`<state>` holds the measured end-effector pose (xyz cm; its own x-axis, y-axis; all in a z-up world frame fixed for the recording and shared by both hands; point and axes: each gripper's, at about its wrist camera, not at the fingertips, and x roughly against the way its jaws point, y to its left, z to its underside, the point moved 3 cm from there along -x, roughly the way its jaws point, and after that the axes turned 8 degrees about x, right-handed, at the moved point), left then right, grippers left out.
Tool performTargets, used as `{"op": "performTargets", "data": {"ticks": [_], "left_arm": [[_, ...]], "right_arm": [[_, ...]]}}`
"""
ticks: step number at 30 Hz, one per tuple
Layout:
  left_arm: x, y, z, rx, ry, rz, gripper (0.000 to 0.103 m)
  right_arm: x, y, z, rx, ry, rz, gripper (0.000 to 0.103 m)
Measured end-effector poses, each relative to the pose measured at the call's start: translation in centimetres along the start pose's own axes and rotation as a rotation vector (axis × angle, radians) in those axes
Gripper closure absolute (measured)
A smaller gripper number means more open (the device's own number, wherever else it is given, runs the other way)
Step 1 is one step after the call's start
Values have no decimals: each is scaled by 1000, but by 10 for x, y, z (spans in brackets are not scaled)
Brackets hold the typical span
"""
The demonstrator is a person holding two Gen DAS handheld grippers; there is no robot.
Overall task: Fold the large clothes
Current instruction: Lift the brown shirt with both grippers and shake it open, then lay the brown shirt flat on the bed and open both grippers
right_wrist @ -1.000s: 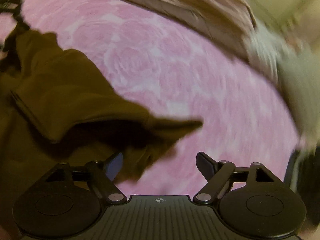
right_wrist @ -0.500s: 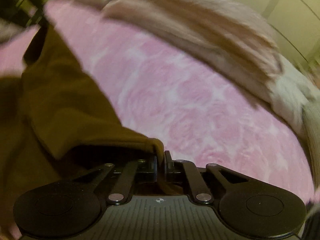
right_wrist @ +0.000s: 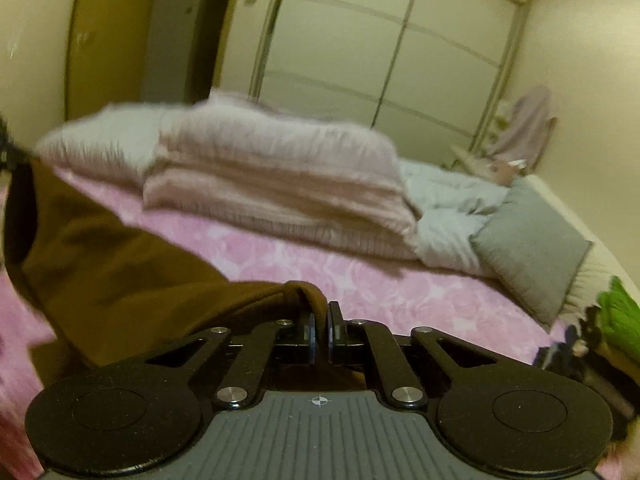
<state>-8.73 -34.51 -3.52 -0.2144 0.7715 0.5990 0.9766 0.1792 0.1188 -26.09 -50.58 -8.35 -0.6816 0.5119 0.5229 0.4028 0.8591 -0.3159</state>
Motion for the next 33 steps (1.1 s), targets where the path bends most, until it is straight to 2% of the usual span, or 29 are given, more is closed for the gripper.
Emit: {"op": "performTargets", "data": {"ticks": [3,6,10,13,16,17,19,20,21,23,25,27,29,33], "left_arm": [[47,-6,-18,5,-70,14,98],[84,1,-51,13,-118,12,98],[104,28,-105,102,-146,-14,98],[77,50,-135,169,-138,-28,97],[11,68,-158,215,-90,-68,96],[-20,76,-161,235,-62,-95,92],[-92,94,-155,269,15,-177,77],[-128,103,-147,281,59,-228,67],[-161,112,-135,296,105,-276,69],[-209,126,-103,382,184,-355,72],[-229,126,-67,469,226,-371,72],[-236,110,-29,489,282,-377,72],[-243,85,8,505,344,-355,72],[-239,27,68,520,455,-287,70]], "right_arm": [[52,-2,-26,-45,-72,41,102],[92,-21,-60,-74,-138,84,102],[113,-65,-111,-98,-222,127,102],[74,-104,-145,-67,-237,129,102],[-29,-143,-167,-29,-193,80,102],[-71,-152,-167,-15,-164,51,102],[-152,-164,-158,13,-107,20,89],[-194,-165,-147,33,-73,30,63],[-225,-166,-136,39,-39,34,40],[-271,-167,-110,5,28,-19,39],[-295,-161,-78,-36,71,-64,39],[-304,-154,-37,-51,134,-106,39],[-314,-143,5,-70,225,-162,39],[-305,-121,82,-104,393,-248,39]]}}
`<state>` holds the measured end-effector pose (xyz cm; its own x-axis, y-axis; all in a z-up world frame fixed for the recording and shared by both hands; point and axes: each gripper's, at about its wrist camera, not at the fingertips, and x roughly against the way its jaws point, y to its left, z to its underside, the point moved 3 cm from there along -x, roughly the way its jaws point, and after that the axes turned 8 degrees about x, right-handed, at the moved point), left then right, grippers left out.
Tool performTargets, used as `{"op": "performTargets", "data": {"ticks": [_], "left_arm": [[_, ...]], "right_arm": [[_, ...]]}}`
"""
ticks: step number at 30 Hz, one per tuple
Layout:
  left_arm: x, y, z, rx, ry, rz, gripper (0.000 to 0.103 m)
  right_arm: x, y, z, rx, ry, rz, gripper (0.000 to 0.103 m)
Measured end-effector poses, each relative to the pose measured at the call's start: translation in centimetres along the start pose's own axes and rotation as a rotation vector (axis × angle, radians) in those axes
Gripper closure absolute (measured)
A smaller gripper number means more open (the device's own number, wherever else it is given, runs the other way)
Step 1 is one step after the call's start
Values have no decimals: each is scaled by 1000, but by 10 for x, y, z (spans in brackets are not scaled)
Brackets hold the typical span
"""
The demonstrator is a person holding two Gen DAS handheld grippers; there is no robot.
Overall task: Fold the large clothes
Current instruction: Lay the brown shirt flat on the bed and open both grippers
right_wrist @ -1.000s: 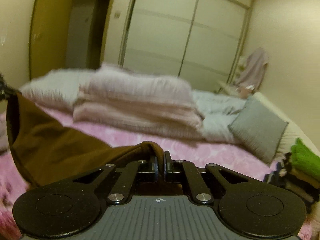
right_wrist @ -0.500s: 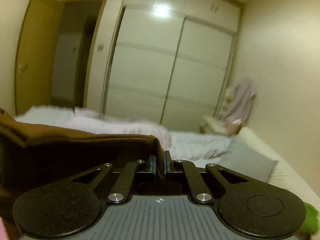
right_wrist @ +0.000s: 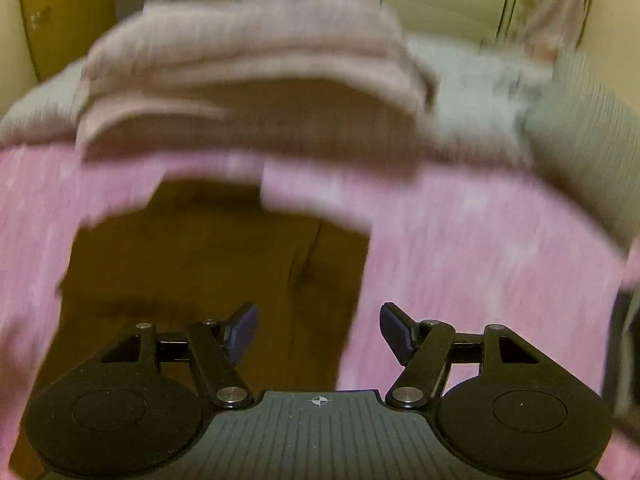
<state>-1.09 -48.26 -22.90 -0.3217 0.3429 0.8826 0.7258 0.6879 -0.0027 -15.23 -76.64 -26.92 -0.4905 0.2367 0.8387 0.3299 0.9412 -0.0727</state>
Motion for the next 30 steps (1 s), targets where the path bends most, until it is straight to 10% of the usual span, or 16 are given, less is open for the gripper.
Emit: {"op": "performTargets", "data": {"ticks": [7,14,17,20,30], "left_arm": [[-22,-70,84,-51,120,120,62],[-45,-114,100,-130,151,160,62],[-49,-126,92,-167,150,163,62],[-49,-139,80,-194,136,174,62],[-56,-190,22,-278,18,217,60]], "right_arm": [[-36,16,80,52,163,-30,39],[-73,11,123,76,190,-21,39],[-65,0,126,30,176,-31,102],[-34,-20,112,1,120,-22,103],[73,-202,87,-76,-14,668,99]]}}
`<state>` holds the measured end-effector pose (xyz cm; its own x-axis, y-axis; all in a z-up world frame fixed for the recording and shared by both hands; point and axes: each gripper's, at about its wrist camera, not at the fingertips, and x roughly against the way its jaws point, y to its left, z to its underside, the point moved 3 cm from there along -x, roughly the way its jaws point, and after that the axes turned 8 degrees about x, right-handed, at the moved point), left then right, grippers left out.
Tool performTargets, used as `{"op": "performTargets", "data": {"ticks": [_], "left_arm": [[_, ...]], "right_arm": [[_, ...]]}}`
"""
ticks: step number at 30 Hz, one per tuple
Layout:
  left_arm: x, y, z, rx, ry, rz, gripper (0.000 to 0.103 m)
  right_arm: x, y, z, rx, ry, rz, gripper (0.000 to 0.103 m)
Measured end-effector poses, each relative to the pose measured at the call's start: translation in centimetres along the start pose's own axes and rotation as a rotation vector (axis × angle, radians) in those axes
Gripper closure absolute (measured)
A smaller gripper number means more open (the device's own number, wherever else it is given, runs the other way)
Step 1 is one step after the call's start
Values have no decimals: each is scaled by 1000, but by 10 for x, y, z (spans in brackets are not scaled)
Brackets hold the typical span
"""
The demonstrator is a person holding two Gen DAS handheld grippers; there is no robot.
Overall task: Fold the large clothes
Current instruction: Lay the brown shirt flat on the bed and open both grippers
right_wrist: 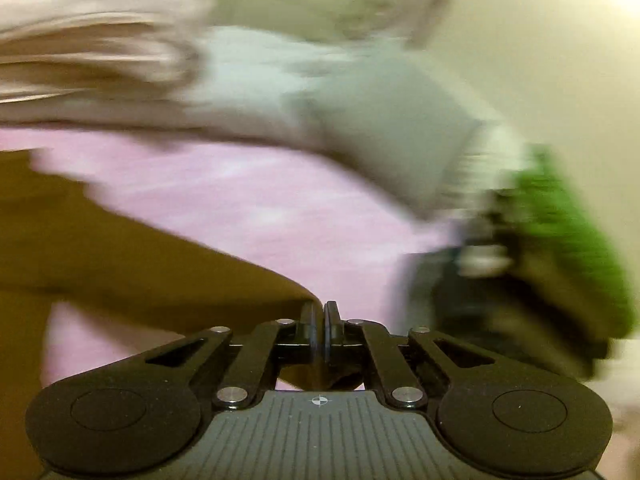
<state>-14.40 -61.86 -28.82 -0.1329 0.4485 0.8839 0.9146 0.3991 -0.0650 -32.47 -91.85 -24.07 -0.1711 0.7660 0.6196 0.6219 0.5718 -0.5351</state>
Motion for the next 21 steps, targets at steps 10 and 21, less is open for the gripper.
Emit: {"op": "performTargets", "data": {"ticks": [10,21], "left_arm": [[-83,-73,-51,-181,-83,62,57],[-173,-136,-87,-274,-144,54,101]], "right_arm": [[-12,71,61,-85,127,-282,40],[12,134,136,-87,247,-440,40]]}}
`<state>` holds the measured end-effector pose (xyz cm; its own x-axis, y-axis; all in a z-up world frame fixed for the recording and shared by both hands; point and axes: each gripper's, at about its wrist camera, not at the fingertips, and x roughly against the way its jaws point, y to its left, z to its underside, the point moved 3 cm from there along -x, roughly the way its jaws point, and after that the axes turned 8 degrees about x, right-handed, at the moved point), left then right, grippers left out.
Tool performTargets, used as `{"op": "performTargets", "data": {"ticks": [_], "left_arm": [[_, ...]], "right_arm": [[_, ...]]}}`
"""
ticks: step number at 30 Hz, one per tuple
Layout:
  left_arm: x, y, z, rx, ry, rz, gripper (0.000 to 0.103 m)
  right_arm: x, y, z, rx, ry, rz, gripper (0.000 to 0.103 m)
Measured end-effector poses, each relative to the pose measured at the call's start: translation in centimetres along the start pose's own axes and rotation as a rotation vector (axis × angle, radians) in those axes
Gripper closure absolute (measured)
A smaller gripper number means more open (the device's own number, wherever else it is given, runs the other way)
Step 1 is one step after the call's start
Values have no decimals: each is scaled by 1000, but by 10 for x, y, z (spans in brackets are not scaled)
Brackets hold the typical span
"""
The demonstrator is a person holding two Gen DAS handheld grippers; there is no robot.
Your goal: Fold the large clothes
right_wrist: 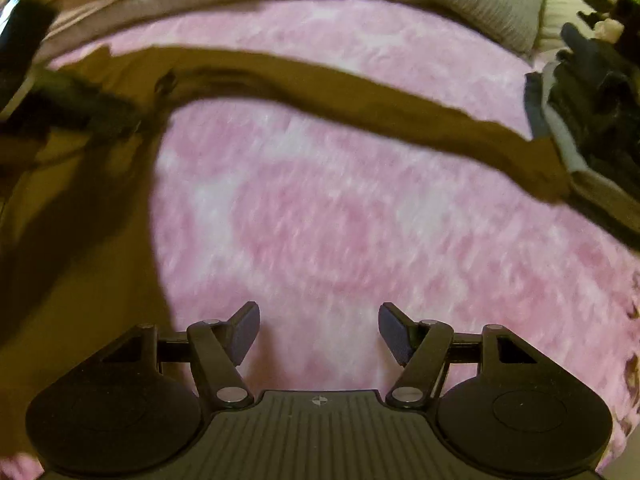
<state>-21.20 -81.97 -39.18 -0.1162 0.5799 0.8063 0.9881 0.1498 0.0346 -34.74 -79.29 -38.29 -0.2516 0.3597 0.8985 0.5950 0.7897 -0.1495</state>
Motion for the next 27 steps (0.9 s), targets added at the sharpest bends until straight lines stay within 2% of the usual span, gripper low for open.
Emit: {"op": "performTargets", "data": {"ticks": [3,5,9,13,16,18,20,21,23,25,27], "left_arm": [[32,20,-4,57,-49,-30,100],[69,45,-4,121,-91,-59,101],[171,117,20,285,-164,-171,101],[286,207,78,464,-201,-355,101],[353,269,133,577,-211,-511,100],[386,311,179,684,-209,-647,85],[404,345,231,832,-165,-750,70],[410,353,254,889,-143,-770,68],[413,350,289,953,-108,-753,68],[406,329,313,959,-76,-662,67],[389,297,329,939,-33,-536,66]], "right_arm": [[8,3,1,-9,0,-5,40],[17,6,-5,3,-7,-8,40],[34,24,-25,39,-33,-30,40],[51,58,-45,114,-62,-70,40],[59,87,-52,170,-77,-87,40],[64,108,-54,196,-82,-89,40],[69,124,-51,205,-83,-86,40],[72,130,-50,207,-82,-84,40],[78,137,-42,207,-73,-75,40],[83,139,-32,197,-53,-57,40],[88,137,-19,182,-31,-45,40]]}}
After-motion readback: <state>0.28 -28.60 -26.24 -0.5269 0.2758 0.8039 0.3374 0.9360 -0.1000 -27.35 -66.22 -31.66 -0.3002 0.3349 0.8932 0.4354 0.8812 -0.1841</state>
